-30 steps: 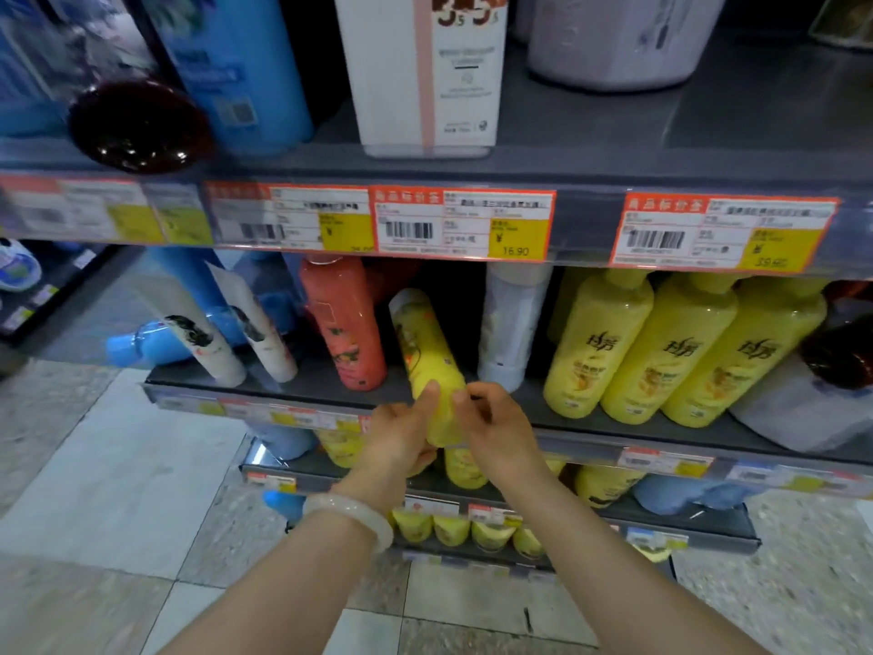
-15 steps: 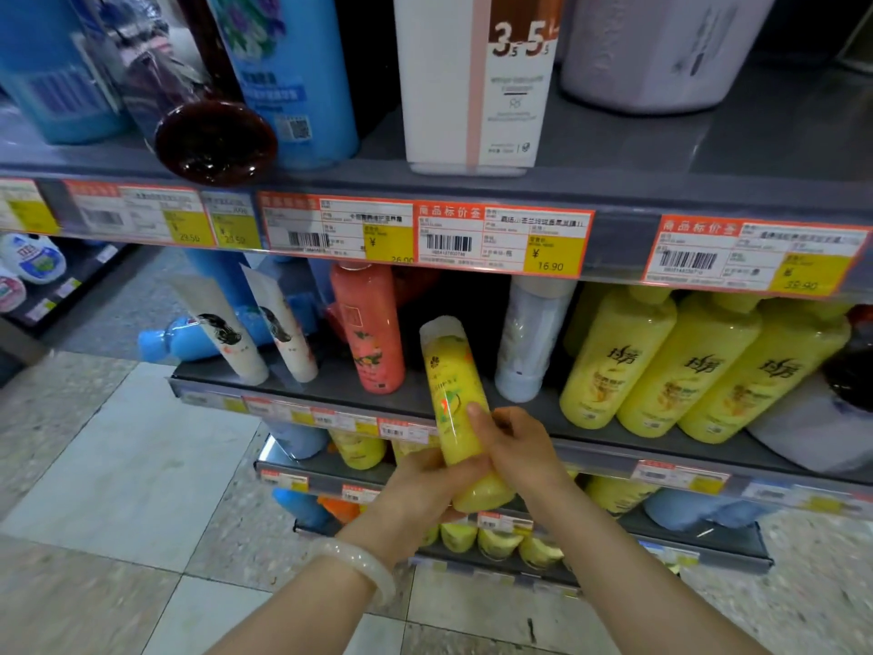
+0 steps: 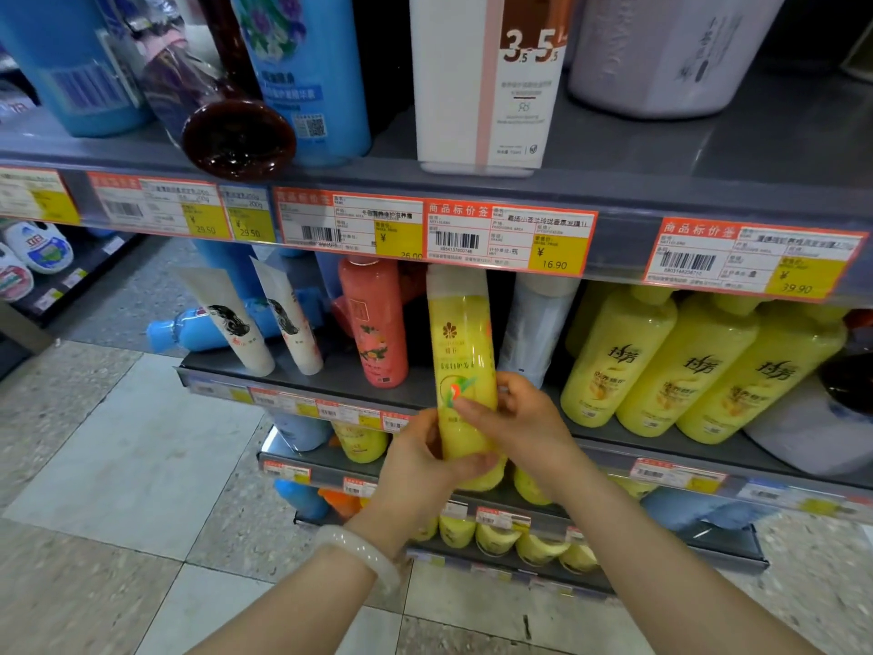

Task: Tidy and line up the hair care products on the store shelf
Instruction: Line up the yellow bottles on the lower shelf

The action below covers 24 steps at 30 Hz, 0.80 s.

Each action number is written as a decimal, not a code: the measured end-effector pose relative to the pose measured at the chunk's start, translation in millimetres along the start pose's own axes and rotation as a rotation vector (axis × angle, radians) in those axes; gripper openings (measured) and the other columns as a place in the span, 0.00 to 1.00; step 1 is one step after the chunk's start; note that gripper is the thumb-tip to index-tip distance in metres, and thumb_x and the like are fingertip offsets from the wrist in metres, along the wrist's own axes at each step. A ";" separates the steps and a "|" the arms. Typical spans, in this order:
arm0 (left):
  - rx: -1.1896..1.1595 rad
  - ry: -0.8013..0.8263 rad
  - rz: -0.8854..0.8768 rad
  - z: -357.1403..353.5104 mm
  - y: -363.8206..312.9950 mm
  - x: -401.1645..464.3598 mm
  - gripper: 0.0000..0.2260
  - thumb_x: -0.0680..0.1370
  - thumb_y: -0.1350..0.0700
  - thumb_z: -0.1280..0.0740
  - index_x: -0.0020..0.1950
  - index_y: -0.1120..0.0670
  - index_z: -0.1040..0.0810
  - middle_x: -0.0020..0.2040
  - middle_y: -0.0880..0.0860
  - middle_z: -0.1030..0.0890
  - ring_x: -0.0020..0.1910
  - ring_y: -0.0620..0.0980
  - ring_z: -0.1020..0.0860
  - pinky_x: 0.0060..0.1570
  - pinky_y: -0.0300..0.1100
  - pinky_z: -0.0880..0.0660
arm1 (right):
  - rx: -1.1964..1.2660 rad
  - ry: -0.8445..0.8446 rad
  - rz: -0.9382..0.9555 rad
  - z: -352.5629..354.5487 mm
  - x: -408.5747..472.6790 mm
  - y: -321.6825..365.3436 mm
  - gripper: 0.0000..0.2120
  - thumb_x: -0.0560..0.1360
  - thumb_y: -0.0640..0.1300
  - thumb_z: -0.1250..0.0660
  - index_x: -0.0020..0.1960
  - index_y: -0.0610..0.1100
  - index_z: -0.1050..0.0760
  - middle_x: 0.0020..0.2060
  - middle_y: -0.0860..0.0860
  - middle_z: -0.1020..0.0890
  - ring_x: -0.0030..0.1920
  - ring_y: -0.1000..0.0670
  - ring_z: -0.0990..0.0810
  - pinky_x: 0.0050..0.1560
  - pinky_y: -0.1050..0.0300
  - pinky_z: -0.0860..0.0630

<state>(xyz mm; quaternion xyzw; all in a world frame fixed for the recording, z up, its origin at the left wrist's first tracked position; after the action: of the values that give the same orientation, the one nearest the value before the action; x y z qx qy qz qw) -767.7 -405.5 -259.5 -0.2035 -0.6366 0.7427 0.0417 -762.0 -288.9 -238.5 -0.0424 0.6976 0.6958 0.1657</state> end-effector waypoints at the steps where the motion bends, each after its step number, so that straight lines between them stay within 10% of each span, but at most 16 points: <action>1: -0.004 -0.002 -0.025 2.2 -7.0 3.5 0.21 0.66 0.63 0.24 0.56 0.56 0.25 0.44 0.49 0.17 0.39 0.38 0.18 0.36 0.31 0.24 | 0.008 0.018 0.024 -0.9 2.5 7.5 0.18 0.68 0.41 0.27 0.55 0.48 0.29 0.48 0.53 0.18 0.48 0.54 0.19 0.51 0.55 0.20; 8: -0.053 -0.024 -0.144 15.8 -39.0 34.2 0.23 0.66 0.66 0.24 0.58 0.54 0.25 0.50 0.49 0.17 0.48 0.45 0.18 0.47 0.39 0.21 | -0.097 0.014 0.199 -6.3 19.5 49.5 0.29 0.68 0.38 0.27 0.64 0.48 0.35 0.49 0.56 0.23 0.49 0.61 0.23 0.48 0.67 0.23; 11: -0.050 0.000 -0.178 15.4 -43.9 47.5 0.23 0.66 0.68 0.25 0.56 0.51 0.26 0.51 0.50 0.17 0.50 0.46 0.18 0.51 0.43 0.21 | -0.186 -0.063 0.261 -5.6 26.8 55.3 0.30 0.68 0.40 0.27 0.66 0.47 0.36 0.55 0.48 0.22 0.55 0.50 0.21 0.56 0.51 0.23; 19: 0.052 -0.096 -0.218 11.8 -36.3 78.8 0.22 0.67 0.67 0.29 0.58 0.56 0.28 0.49 0.52 0.20 0.48 0.47 0.20 0.45 0.34 0.23 | -0.304 -0.230 0.298 -6.2 40.3 49.1 0.25 0.71 0.38 0.31 0.65 0.43 0.36 0.50 0.48 0.23 0.50 0.49 0.24 0.51 0.55 0.26; 24: 0.425 -0.205 -0.240 14.6 -17.4 86.2 0.04 0.75 0.62 0.35 0.49 0.56 0.25 0.38 0.49 0.22 0.39 0.46 0.24 0.34 0.34 0.25 | -0.337 -0.258 0.219 -10.1 46.8 21.7 0.21 0.75 0.42 0.36 0.66 0.44 0.36 0.57 0.44 0.22 0.56 0.44 0.23 0.58 0.48 0.26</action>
<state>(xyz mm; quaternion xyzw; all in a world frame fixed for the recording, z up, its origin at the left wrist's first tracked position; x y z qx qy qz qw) -855.1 -388.1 -262.7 -0.0370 -0.4868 0.8662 0.1068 -814.1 -290.1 -231.5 0.0959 0.5448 0.8160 0.1676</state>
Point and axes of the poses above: each hand's wrist, its own x-axis towards the middle knuckle, its own z-axis out of the back of the hand, y = z × x, the point moved 9 cm from there along x, towards the middle knuckle
